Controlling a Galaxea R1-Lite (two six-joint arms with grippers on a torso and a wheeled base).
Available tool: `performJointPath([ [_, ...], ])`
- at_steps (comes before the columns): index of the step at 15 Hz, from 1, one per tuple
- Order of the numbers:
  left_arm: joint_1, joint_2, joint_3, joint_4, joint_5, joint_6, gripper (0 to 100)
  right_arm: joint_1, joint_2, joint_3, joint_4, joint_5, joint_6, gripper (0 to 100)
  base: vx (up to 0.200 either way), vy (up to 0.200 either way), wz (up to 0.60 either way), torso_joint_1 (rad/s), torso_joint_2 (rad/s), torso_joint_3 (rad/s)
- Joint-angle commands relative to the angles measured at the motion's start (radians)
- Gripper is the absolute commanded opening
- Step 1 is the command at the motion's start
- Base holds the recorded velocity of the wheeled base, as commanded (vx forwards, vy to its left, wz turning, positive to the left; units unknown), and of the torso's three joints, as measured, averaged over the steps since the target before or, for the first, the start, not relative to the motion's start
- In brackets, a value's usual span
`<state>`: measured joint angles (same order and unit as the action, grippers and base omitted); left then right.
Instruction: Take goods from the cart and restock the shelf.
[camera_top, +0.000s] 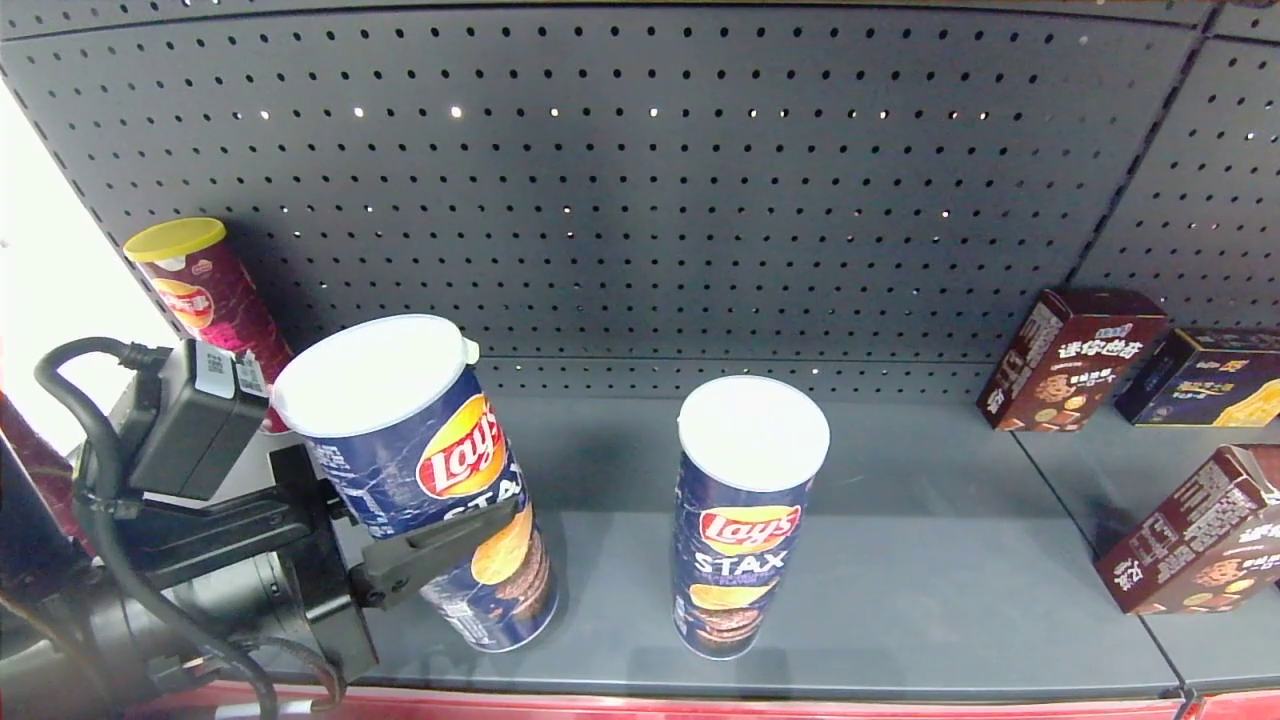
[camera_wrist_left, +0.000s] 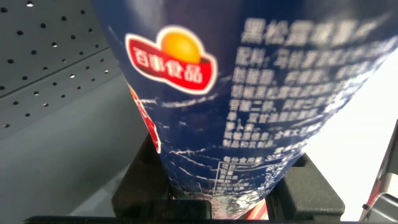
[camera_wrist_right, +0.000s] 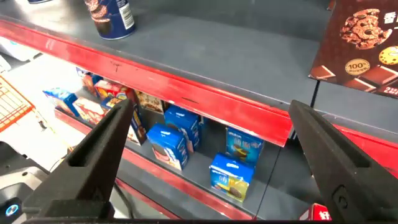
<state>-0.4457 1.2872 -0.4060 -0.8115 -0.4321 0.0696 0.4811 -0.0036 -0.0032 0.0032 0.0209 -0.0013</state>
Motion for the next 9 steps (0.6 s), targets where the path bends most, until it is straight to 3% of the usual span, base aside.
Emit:
performJointPath([
  [1, 0.007, 0.001, -0.011, 0.000, -0.048, -0.001, 0, 0.001, 0.004, 0.000, 0.000, 0.001, 0.001, 100, 0.000, 0.000, 0.00, 0.000, 0.00, 0.000],
  [5, 0.107, 0.037, -0.063, 0.005, -0.177, -0.007, 0, 0.001, 0.004, 0.000, 0.000, 0.001, 0.000, 100, 0.000, 0.000, 0.00, 0.000, 0.00, 0.000],
  [6, 0.185, 0.083, -0.116, 0.005, -0.218, -0.005, 0, 0.001, 0.004, 0.000, 0.000, 0.001, 0.000, 100, 0.000, 0.000, 0.00, 0.000, 0.00, 0.000],
  [7, 0.234, 0.099, -0.154, 0.011, -0.237, -0.007, 0, 0.001, 0.004, 0.000, 0.000, 0.001, 0.000, 100, 0.000, 0.000, 0.00, 0.000, 0.00, 0.000],
  [9, 0.259, 0.142, -0.200, 0.031, -0.241, -0.004, 0, 0.001, 0.004, 0.000, 0.000, 0.001, 0.000, 100, 0.000, 0.000, 0.00, 0.000, 0.00, 0.000],
])
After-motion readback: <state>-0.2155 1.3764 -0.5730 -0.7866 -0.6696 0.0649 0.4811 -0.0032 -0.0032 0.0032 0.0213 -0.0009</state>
